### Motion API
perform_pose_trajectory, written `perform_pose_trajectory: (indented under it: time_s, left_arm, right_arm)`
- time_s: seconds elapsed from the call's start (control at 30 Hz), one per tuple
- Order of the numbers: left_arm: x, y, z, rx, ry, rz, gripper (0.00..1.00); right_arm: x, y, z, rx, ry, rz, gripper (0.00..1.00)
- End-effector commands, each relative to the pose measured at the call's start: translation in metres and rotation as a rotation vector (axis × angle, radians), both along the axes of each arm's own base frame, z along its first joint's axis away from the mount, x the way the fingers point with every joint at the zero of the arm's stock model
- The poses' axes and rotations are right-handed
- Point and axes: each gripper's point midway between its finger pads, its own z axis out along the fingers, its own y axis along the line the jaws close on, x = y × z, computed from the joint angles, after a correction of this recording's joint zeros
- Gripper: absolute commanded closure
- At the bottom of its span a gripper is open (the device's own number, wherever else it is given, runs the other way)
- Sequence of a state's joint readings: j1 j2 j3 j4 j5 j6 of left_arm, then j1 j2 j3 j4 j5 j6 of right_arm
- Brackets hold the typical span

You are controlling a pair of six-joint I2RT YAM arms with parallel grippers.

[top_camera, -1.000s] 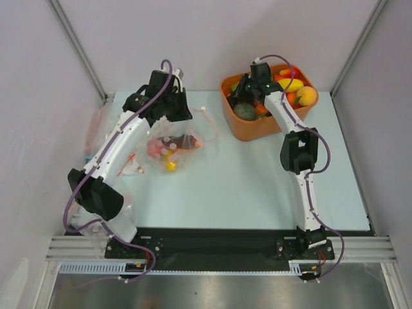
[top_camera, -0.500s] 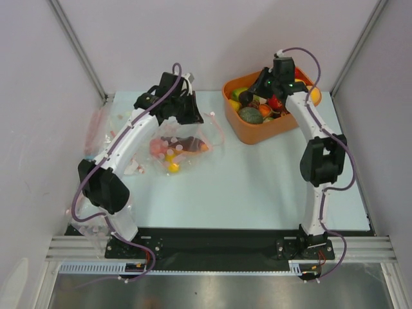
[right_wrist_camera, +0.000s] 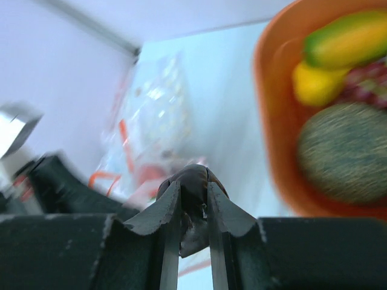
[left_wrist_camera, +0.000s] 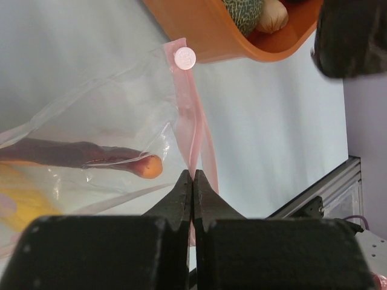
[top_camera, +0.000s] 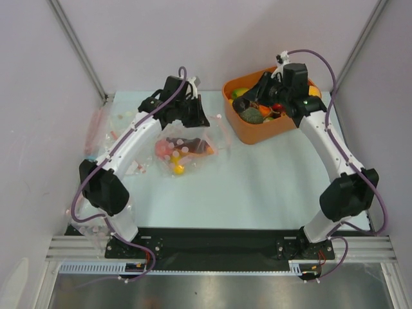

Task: Place the food in the zip-top bag and seal the zipper
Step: Pick up the fake fruit from the bin, then place the fake fruit in the zipper food storage bag.

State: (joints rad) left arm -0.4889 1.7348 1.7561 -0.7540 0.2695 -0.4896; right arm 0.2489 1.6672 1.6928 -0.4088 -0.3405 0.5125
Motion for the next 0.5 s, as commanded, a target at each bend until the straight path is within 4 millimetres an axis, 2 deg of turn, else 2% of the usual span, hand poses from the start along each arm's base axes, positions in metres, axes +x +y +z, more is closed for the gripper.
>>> perform_pose_trajectory:
  time_s: [0.0,0.03,0.07,0.1,0.17,0.2,0.23,0.27,0.3,0.37,0.43,0.47]
  left_arm:
    - [-0.011,-0.004,0.033,-0.073,-0.087,-0.026,1.00]
    - [-0.013,-0.003,0.034,-0.077,-0.090,-0.027,1.00]
    - [-0.015,-0.003,0.037,-0.083,-0.094,-0.031,1.00]
    - [-0.018,-0.003,0.042,-0.093,-0.099,-0.039,1.00]
    - [-0.022,-0.004,0.049,-0.112,-0.103,-0.043,1.00]
    - [-0.025,-0.004,0.055,-0.123,-0.109,-0.046,1.00]
    - [-0.028,-0.005,0.058,-0.135,-0.108,-0.055,1.00]
    - [-0.030,-0.007,0.061,-0.148,-0.105,-0.055,1.00]
    - [-0.032,-0.007,0.066,-0.161,-0.107,-0.055,1.00]
    - [-0.039,-0.012,0.076,-0.205,-0.097,-0.063,1.00]
    - [-0.046,-0.018,0.086,-0.247,-0.095,-0.072,1.00]
    - [-0.052,-0.027,0.093,-0.279,-0.093,-0.086,1.00]
  right_arm:
    - [-0.057,0.032,0.048,0.054,-0.127,0.155,1.00]
    - [-0.066,0.038,0.047,0.059,-0.131,0.166,1.00]
    - [-0.074,0.043,0.030,0.058,-0.104,0.171,1.00]
    - [-0.091,0.052,0.038,0.063,-0.128,0.184,1.00]
    - [-0.105,0.058,0.021,0.064,-0.105,0.183,1.00]
    - [-0.114,0.067,0.017,0.080,-0.089,0.188,1.00]
    - [-0.121,0.067,0.018,0.091,-0.094,0.183,1.00]
    - [-0.123,0.072,0.018,0.113,-0.097,0.181,1.00]
    - [-0.126,0.074,0.004,0.121,-0.067,0.180,1.00]
    - [-0.132,0.083,-0.001,0.113,-0.070,0.181,1.00]
    - [-0.128,0.091,-0.007,0.071,-0.089,0.161,1.00]
    - [-0.121,0.093,-0.017,0.048,-0.075,0.141,1.00]
